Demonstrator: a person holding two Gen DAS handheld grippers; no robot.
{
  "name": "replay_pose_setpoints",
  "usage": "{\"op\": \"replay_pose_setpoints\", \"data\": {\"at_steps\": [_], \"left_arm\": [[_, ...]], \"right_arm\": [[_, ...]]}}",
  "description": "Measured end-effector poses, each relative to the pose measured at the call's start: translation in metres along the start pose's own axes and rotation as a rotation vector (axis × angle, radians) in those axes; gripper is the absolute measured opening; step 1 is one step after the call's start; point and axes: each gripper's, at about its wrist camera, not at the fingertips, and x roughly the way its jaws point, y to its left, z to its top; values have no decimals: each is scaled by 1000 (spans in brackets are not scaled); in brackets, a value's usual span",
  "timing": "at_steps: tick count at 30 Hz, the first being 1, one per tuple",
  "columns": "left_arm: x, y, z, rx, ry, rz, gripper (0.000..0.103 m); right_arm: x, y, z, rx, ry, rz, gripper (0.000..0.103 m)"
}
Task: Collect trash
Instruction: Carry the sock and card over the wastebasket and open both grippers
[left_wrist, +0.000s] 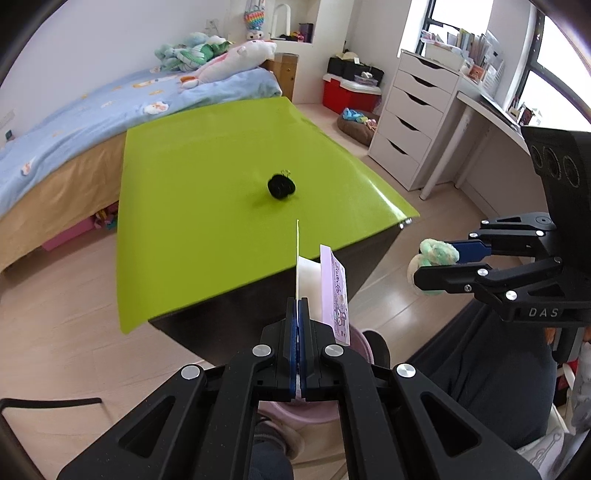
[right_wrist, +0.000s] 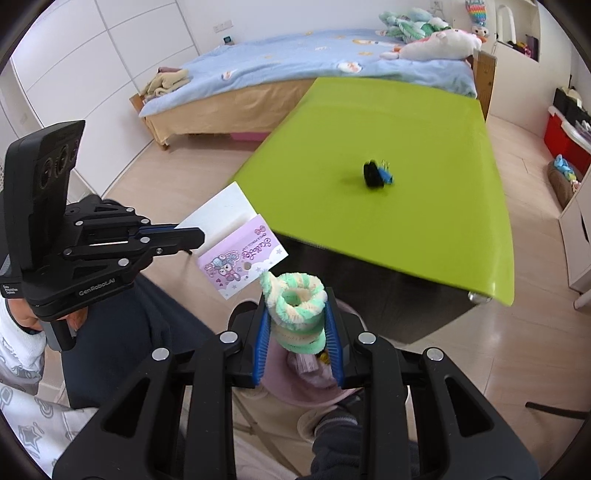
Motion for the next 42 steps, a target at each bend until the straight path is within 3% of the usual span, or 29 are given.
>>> {"op": "replay_pose_setpoints", "data": {"at_steps": [8,17,18,19,21,24,34,37,39,41,42], "left_arm": [[-11,-4,-20,6,4,-18,0],[-14,-3,-16,17,-3,-17,0],[-14,-3,-16,18,-2,-18,0],[-13,-2,-16,19,0,-18,0],[-11,-2,-16,21,4,-17,0],[-10,-2,-17,23,12,-20,0],[0,-14,-18,65,54,-44,1],[5,-15,-18,66,66,-48,14],[8,-14,-18,61,68,-46,44],[6,-12,-18,44,43,-54,83],[5,-12,-18,42,28,-49,90]], "right_arm": [[9,9,-12,-19,33,15,27],[18,10,-10,-25,51,43,30],[20,9,-10,-25,55,45,37],[20,9,-10,-25,56,46,56],[20,7,-11,-18,51,42,75],[18,5,-12,1,45,31,90],[-10,-11,-15,53,-14,-25,96],[-14,-16,-16,65,-25,-28,97],[-16,-18,-18,72,-28,-29,98],[-16,-19,-19,77,-29,-28,98],[-17,-20,-20,79,-30,-28,98]]}}
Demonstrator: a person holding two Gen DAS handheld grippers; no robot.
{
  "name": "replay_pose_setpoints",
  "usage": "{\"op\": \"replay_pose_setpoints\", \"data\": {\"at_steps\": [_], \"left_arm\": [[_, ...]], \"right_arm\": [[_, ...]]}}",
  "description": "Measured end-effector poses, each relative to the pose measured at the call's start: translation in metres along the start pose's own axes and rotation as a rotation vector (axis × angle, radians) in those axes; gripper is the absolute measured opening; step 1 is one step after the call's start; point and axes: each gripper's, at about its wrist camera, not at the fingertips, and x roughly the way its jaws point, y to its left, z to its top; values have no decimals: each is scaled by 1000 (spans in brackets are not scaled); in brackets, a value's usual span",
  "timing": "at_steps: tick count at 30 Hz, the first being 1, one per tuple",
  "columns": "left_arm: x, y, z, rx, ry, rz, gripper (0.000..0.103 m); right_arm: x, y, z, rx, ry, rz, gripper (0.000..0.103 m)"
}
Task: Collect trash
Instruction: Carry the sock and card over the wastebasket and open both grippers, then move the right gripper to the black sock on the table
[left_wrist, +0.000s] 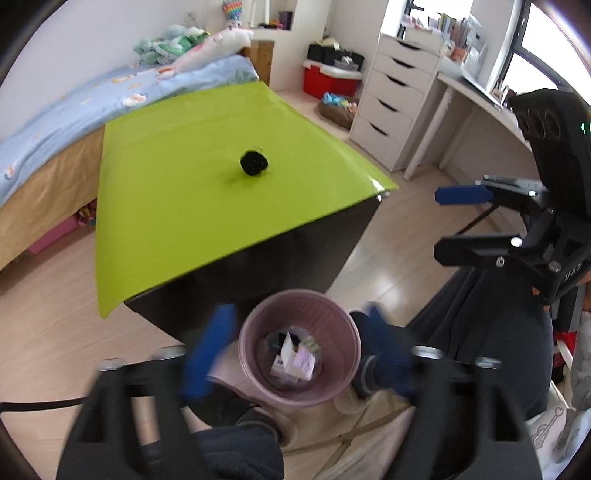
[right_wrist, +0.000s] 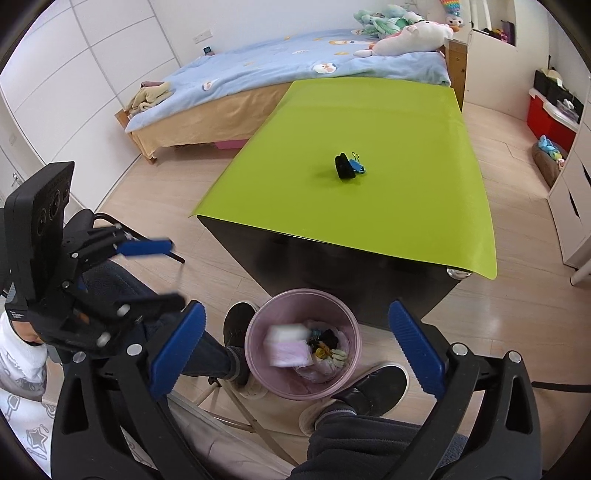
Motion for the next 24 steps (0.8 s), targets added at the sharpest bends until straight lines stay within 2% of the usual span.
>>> {"op": "replay_pose_setpoints", "data": {"at_steps": [3,8,24], "left_arm": [[-2,1,2,-4,-16,21,95],[-6,8,2,-36,-25,50,95],[-9,18,17,-69,-54,40,95]], "right_arm": [[1,-1,1,5,-2,5,98],[2,-1,2,4,-3,8,99],[4,-1,20,-23,-14,-17,100]]}}
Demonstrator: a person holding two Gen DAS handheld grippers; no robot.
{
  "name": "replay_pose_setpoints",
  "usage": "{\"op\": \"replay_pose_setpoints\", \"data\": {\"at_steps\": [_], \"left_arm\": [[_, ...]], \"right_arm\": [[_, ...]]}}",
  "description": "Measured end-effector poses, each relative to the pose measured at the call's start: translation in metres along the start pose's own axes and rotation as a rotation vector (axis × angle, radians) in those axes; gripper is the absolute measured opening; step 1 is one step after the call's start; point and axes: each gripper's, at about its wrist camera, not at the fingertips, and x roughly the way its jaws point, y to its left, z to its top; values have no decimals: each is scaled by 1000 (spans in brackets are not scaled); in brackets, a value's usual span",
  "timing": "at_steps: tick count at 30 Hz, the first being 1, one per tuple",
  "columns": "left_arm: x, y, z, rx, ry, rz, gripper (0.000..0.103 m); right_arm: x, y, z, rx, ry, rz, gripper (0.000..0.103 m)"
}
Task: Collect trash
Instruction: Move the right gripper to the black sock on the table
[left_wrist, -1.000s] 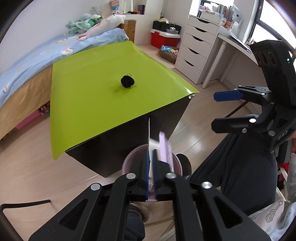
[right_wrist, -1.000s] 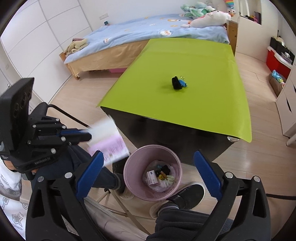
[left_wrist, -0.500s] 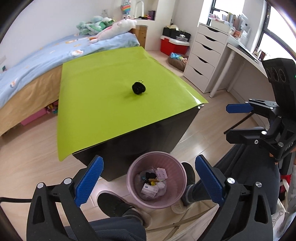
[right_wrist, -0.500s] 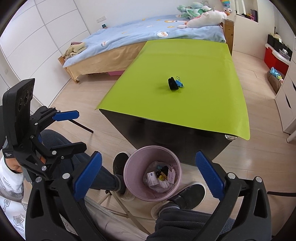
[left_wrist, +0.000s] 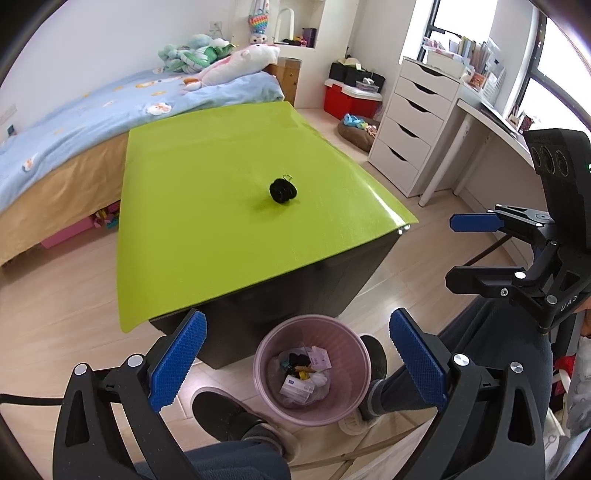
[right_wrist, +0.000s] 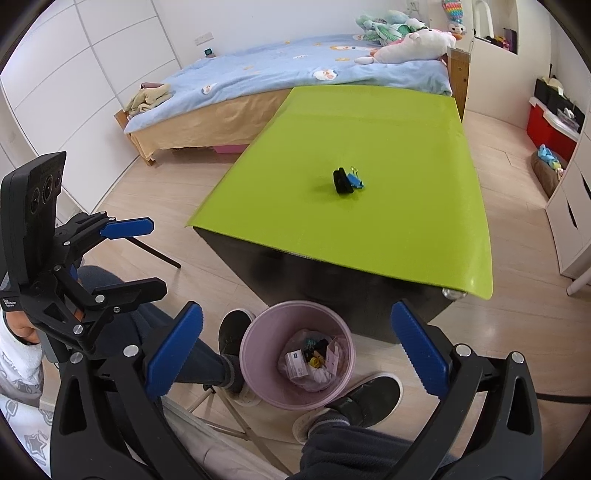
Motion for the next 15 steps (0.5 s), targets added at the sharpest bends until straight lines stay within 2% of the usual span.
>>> {"op": "replay_pose_setpoints", "data": {"at_steps": [15], "left_arm": [[13,19,28,-43,-3,0,95]], "right_arm": [[51,-33,81,-58,44,-52,100]]}}
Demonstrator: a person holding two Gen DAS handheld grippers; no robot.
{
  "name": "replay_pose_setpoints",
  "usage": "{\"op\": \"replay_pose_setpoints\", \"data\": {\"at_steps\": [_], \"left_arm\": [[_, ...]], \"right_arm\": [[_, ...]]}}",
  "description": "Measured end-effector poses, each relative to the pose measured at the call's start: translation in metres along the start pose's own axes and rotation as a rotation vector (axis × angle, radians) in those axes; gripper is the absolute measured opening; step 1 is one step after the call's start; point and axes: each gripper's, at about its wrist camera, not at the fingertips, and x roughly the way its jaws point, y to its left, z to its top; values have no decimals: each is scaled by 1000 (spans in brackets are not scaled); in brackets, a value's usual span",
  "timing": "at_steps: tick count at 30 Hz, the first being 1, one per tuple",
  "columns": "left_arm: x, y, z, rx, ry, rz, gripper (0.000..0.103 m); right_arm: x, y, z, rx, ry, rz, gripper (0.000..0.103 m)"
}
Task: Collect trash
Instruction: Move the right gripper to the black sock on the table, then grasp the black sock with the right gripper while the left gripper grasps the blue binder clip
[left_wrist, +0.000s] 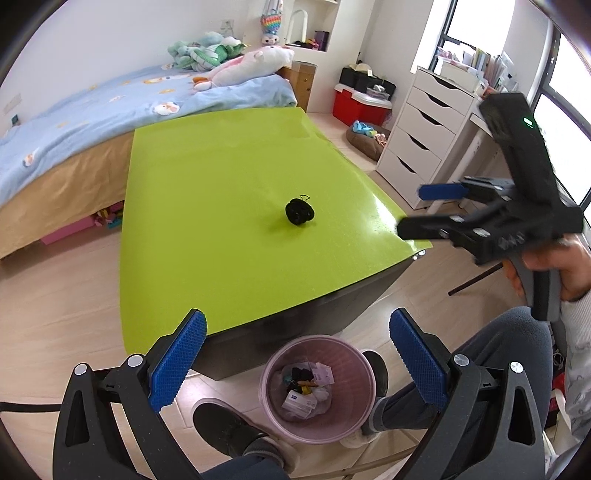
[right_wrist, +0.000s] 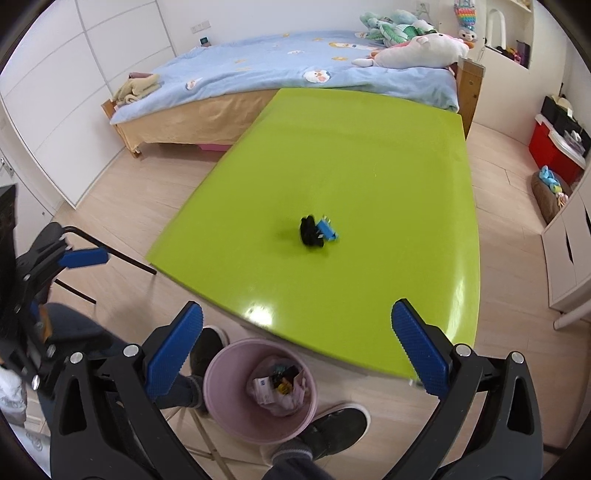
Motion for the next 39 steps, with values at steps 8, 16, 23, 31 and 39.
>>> {"op": "replay_pose_setpoints", "data": {"at_steps": [8,16,23,31,39], "left_arm": [[5,8,7,-8,6,13,95],[14,21,13,-26,18,18,96],[24,30,15,-41,35,13,95],[32,29,22,-33,46,7,95],[41,25,38,-4,44,11,95]], "right_arm": [[60,-2,32,-17,74,-3,99],[105,1,48,-47,132,-19,62],[123,2,54,-70,160,-24,30],[113,0,55,-44,126,-3,8],[86,-8,55,21,60,42,4]]}}
